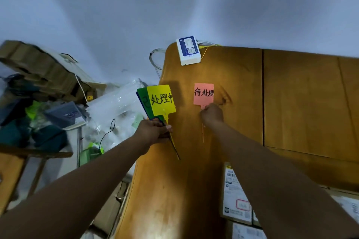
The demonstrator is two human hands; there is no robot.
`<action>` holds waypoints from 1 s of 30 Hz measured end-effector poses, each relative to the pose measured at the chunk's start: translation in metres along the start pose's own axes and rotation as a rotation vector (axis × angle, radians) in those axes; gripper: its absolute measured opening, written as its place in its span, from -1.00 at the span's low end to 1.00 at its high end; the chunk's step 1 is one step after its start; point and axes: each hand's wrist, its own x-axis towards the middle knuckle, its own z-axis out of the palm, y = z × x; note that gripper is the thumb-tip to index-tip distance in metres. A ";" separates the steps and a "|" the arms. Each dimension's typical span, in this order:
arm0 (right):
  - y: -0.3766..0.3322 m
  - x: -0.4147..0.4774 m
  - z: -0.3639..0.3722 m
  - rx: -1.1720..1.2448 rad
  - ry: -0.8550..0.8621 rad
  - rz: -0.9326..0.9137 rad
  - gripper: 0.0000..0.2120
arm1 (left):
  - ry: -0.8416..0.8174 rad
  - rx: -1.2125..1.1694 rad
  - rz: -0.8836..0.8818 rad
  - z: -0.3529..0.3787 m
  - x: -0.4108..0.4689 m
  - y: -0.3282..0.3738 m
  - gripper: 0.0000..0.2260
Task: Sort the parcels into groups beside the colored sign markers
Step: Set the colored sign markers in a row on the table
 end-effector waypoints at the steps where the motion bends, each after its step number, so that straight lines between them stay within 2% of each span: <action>1: 0.000 -0.003 0.000 -0.049 0.011 -0.005 -0.70 | 0.001 0.006 0.000 -0.002 0.001 0.001 -0.80; 6: -0.009 -0.032 -0.010 -0.243 -0.092 -0.052 -0.73 | -0.040 0.014 0.024 -0.002 -0.012 0.023 -0.82; 8: -0.025 -0.041 -0.016 -0.237 -0.131 -0.107 -0.77 | -0.045 0.025 0.047 0.001 -0.020 0.038 -0.85; 10: -0.054 -0.058 -0.029 -0.080 -0.180 -0.164 -0.79 | -0.048 0.029 0.090 0.001 -0.037 0.060 -0.89; 13: -0.108 -0.084 -0.061 0.279 -0.314 -0.158 -0.81 | -0.052 0.020 0.179 0.002 -0.063 0.102 -0.94; 16: -0.150 -0.120 -0.098 0.475 -0.397 -0.200 -0.89 | -0.064 -0.016 0.242 0.001 -0.083 0.138 -0.92; 20: -0.168 -0.159 -0.140 0.545 -0.327 -0.345 -0.92 | -0.136 -0.022 0.324 0.003 -0.115 0.174 -0.90; 24: -0.171 -0.189 -0.182 0.577 -0.192 -0.412 -0.95 | -0.212 0.004 0.407 0.020 -0.158 0.201 -0.93; 30: -0.153 -0.229 -0.249 0.660 -0.155 -0.534 -0.96 | -0.263 0.087 0.531 0.063 -0.223 0.230 -0.92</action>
